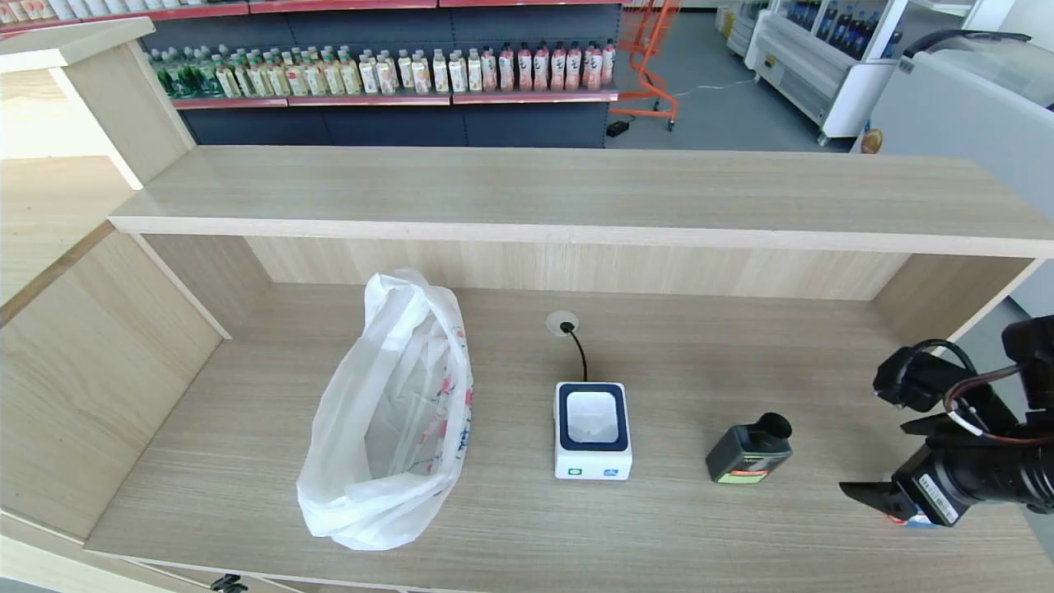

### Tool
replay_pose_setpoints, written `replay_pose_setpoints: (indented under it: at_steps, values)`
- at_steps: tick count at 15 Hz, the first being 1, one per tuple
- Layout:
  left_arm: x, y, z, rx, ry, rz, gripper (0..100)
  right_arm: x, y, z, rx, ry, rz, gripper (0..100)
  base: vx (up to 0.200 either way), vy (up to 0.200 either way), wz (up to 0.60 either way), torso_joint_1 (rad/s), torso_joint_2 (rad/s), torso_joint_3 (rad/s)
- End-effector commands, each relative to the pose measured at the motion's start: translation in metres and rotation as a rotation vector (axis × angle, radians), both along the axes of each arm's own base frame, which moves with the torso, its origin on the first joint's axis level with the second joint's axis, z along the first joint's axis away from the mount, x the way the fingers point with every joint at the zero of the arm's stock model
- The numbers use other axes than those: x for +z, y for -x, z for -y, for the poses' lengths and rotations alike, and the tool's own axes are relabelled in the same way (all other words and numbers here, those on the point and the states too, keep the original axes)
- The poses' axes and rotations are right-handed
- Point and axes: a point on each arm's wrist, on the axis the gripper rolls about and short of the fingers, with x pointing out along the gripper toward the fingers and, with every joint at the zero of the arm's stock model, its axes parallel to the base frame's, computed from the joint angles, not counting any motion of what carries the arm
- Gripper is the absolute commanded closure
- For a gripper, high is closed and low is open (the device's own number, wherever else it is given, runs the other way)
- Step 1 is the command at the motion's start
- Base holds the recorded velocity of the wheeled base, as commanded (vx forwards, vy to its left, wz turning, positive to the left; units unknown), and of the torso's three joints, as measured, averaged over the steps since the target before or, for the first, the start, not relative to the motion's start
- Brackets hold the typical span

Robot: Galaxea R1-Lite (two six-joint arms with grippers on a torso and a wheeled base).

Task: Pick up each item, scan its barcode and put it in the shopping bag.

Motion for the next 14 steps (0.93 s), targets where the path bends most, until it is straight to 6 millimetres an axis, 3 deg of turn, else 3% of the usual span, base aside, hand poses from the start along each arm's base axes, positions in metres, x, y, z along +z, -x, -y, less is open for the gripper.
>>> replay_pose_setpoints:
  at_steps: [1, 8, 14]
  values:
    - [0.000, 0.000, 0.000, 0.001, 0.000, 0.000, 0, -0.020, -0.011, -0.006, 0.051, -0.012, -0.078, 0, 0.000, 0.000, 0.00, 0.000, 0.00, 0.000]
    - [0.000, 0.000, 0.000, 0.001, 0.000, 0.000, 0, -0.051, -0.043, -0.021, 0.287, -0.084, -0.054, 0, 0.000, 0.000, 0.00, 0.000, 0.00, 0.000]
    - [0.000, 0.000, 0.000, 0.001, 0.000, 0.000, 0, -0.059, -0.064, -0.036, 0.370, -0.110, 0.025, 0, 0.000, 0.000, 0.00, 0.000, 0.00, 0.000]
